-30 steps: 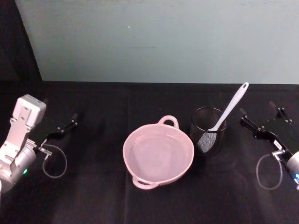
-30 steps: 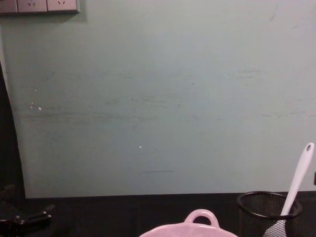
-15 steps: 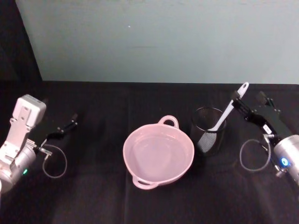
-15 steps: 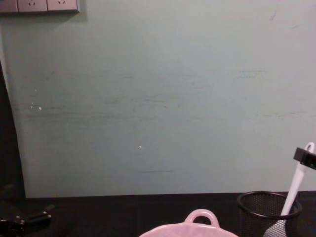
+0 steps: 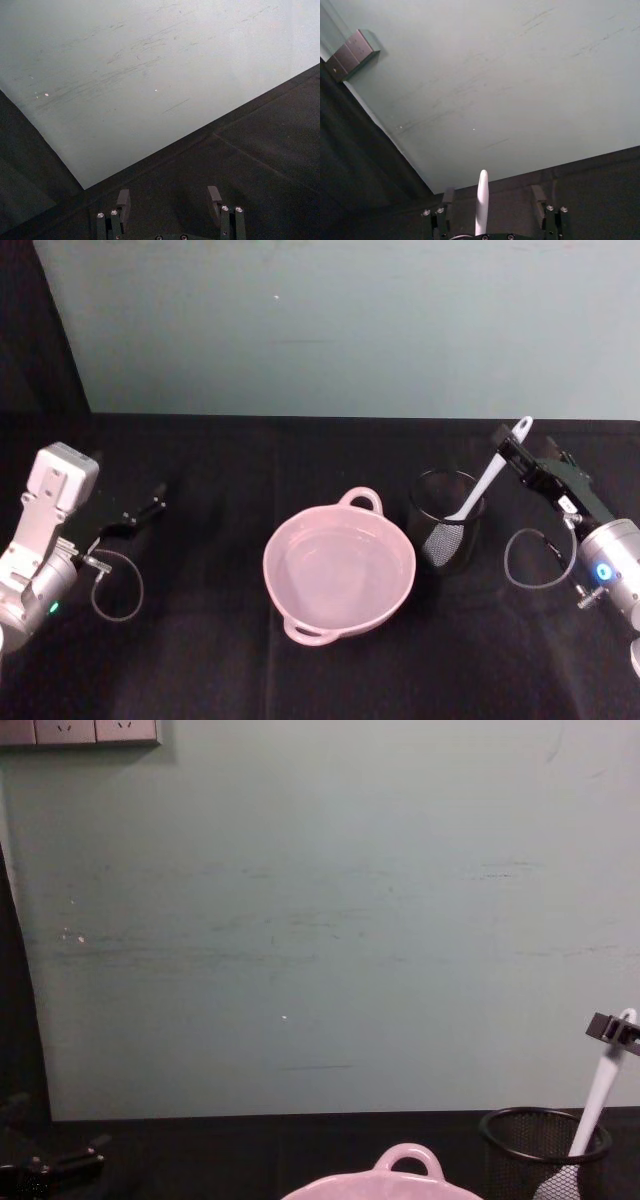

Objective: Use the one hand to pick up the spoon and stir the clear water in the bowl.

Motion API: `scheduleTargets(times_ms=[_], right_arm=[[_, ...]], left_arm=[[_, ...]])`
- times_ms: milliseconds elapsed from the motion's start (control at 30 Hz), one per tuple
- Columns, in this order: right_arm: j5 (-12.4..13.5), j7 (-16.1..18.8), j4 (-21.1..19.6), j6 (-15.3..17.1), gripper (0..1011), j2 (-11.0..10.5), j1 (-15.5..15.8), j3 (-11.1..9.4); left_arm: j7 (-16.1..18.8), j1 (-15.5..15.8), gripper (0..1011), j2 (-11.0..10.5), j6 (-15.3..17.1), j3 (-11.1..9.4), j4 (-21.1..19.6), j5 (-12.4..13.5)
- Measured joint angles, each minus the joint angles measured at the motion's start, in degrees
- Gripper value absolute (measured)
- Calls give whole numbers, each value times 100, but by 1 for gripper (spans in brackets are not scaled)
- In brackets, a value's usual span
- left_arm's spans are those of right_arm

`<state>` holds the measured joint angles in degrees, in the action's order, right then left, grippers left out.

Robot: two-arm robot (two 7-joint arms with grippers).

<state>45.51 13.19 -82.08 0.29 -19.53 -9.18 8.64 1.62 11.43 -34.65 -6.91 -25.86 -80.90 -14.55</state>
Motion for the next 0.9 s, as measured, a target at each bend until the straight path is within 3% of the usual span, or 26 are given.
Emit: scheduleTargets(times_ms=[300, 900], right_arm=[[65, 18, 29, 42, 787, 88, -34, -42], [35, 34, 125, 55, 201, 119, -107, -30]], left_arm=[[0, 0, 1005, 0, 0, 0, 0, 0], [0, 0, 1005, 0, 0, 0, 0, 0]])
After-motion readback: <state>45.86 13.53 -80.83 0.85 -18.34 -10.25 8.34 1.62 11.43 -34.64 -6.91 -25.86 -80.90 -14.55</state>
